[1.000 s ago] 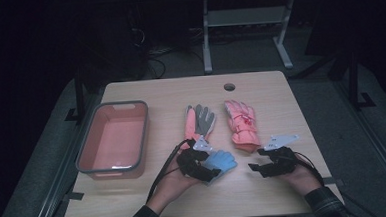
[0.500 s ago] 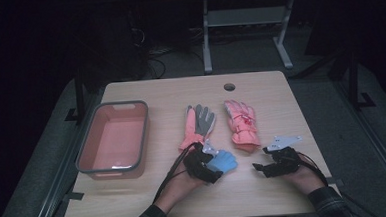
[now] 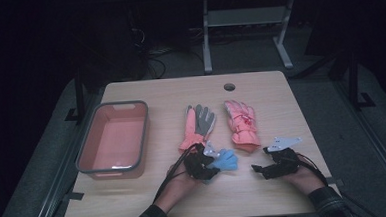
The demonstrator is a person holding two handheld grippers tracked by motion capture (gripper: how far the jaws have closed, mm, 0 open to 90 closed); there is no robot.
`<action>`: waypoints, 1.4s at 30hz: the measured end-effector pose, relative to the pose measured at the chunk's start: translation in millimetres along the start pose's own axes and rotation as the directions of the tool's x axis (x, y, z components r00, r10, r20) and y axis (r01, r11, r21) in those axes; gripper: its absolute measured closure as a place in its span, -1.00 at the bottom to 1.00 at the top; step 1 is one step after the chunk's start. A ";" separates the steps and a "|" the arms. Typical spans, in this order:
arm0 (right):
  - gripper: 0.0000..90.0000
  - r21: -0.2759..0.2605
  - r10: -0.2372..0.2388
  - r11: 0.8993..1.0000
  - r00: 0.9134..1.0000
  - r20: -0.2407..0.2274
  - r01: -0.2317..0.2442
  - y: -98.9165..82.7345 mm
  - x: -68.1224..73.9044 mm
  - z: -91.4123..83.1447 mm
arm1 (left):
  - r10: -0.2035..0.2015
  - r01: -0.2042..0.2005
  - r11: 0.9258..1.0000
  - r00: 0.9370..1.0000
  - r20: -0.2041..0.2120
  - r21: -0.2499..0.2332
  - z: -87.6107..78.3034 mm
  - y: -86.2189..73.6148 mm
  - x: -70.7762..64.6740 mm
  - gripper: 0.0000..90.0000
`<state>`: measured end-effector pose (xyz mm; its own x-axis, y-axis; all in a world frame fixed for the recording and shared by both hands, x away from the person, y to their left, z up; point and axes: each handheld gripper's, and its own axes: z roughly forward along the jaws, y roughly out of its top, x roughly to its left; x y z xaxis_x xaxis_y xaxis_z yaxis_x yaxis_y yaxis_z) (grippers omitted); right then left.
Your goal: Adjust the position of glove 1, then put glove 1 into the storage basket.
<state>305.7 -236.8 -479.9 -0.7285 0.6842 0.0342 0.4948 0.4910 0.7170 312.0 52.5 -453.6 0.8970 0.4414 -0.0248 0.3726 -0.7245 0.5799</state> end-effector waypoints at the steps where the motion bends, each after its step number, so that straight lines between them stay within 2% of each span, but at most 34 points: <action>1: -0.64 -0.006 0.000 1.000 1.000 0.001 0.000 -0.8 -0.3 0.3 | -0.007 0.007 1.000 1.000 0.005 -0.005 -0.4 -0.2 0.1 0.58; 3: -0.66 -0.011 0.002 1.000 1.000 -0.001 -0.002 -1.6 -0.9 0.6 | -0.029 0.029 1.000 0.999 0.043 -0.003 -3.6 -0.4 3.1 0.60; 5: -0.69 -0.009 0.004 1.000 1.000 -0.002 -0.004 -1.6 -0.8 0.6 | -0.050 0.051 0.999 0.997 0.062 -0.019 -6.3 -0.6 4.5 0.61; 6: -0.69 -0.009 0.004 1.000 1.000 -0.001 -0.004 -1.6 -0.9 0.7 | -0.038 0.039 0.999 0.997 0.068 -0.012 -9.5 -0.5 6.2 0.62; 9: -0.70 -0.008 0.004 1.000 1.000 -0.001 -0.004 -1.6 -1.0 0.7 | -0.063 0.068 0.997 0.993 0.099 -0.044 -19.8 1.4 7.2 0.62; 10: -0.70 -0.008 0.004 1.000 1.000 -0.001 -0.004 -1.6 -1.1 0.8 | -0.055 0.060 0.997 0.993 0.109 -0.040 -24.6 2.2 8.6 0.62; 17: -0.70 -0.011 0.005 1.000 1.000 0.000 -0.005 -1.9 -1.0 0.9 | -0.081 0.092 0.991 0.989 0.120 -0.092 -52.7 6.6 13.4 0.62; 20: -0.71 -0.010 -0.002 1.000 1.000 0.002 0.002 -1.9 -1.6 1.0 | -0.079 0.091 0.991 0.990 0.115 -0.097 -63.0 8.3 19.1 0.62; 21: -0.71 -0.010 -0.002 1.000 1.000 0.002 0.002 -1.9 -1.6 1.0 | -0.094 0.106 0.989 0.989 0.115 -0.105 -66.0 8.8 20.4 0.62; 24: -0.71 -0.010 -0.001 1.000 1.000 0.002 0.001 -1.9 -1.6 1.0 | -0.091 0.101 0.990 0.991 0.102 -0.102 -76.0 9.8 27.2 0.62; 29: -0.71 -0.009 0.000 1.000 1.000 0.003 0.000 -1.9 -1.5 1.0 | -0.122 0.130 0.985 0.990 0.077 -0.113 -95.1 8.9 39.3 0.62; 31: -0.71 -0.011 0.006 1.000 1.000 0.002 -0.006 -1.8 -1.0 1.0 | -0.118 0.124 0.987 0.991 0.064 -0.106 -102.7 8.1 44.4 0.62; 33: -0.72 -0.010 0.007 1.000 1.000 0.004 -0.007 -1.9 -1.1 1.0 | -0.136 0.142 0.982 0.989 0.053 -0.121 -112.4 6.1 50.8 0.62; 35: -0.73 -0.009 0.007 1.000 1.000 0.004 -0.007 -1.8 -1.1 1.0 | -0.144 0.147 0.982 0.989 0.035 -0.122 -121.8 3.7 57.0 0.62; 37: -0.73 -0.009 0.010 1.000 1.000 0.005 -0.010 -1.8 -1.1 1.1 | -0.168 0.170 0.976 0.985 0.024 -0.137 -130.8 0.5 63.1 0.62; 42: -0.74 -0.009 0.010 1.000 1.000 0.006 -0.010 -1.8 -1.2 1.1 | -0.201 0.195 0.970 0.979 -0.023 -0.148 -153.0 -8.4 79.7 0.62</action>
<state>306.3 -237.9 -482.0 -0.7209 0.6921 0.0373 0.4978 0.4796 0.7226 343.9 174.7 -335.9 0.7984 0.5897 -0.1220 0.5009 -0.5380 0.6779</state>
